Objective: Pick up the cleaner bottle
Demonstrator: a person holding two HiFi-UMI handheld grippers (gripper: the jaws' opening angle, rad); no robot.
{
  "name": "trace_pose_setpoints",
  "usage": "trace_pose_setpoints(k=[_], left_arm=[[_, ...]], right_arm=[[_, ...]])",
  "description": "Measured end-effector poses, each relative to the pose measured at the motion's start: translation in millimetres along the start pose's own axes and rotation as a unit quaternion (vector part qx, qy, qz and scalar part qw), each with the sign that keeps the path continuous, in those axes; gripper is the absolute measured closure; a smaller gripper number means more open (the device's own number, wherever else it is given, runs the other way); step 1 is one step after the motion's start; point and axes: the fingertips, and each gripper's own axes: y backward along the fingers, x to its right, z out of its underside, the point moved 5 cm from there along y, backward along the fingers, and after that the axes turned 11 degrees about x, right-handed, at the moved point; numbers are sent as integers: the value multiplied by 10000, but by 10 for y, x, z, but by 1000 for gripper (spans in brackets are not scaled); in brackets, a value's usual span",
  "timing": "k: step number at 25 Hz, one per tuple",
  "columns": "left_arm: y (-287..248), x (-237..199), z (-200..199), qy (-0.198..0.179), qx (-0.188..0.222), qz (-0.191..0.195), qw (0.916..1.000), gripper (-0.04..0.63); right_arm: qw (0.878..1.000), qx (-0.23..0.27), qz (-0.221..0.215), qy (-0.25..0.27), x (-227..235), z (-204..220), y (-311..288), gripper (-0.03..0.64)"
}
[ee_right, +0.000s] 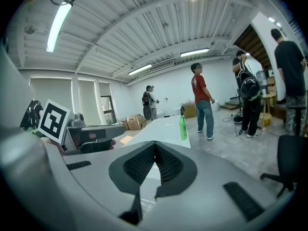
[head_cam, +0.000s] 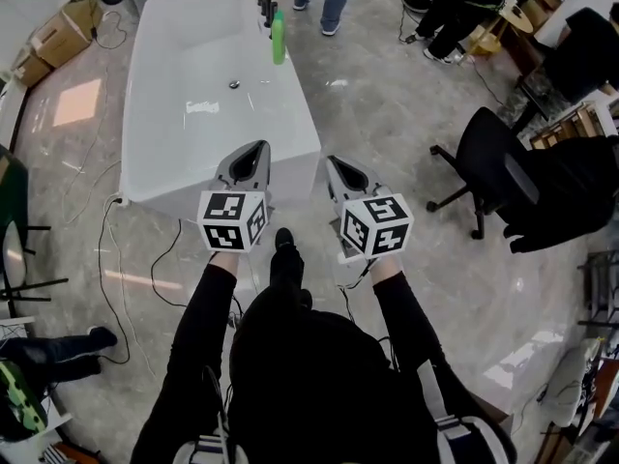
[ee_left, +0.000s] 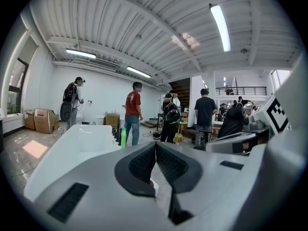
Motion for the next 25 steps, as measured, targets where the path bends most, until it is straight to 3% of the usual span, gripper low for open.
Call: trace_pose_setpoints(k=[12,25], left_arm=[[-1009,-731,72,158,-57,-47,9998,586],[-1838,-1325,82,363,-83,118,9992,584]], right_arm=[[9994,-318,-71,124,352,-71,-1138,615],[9977,-571,257,263,649,-238,-1875,615]])
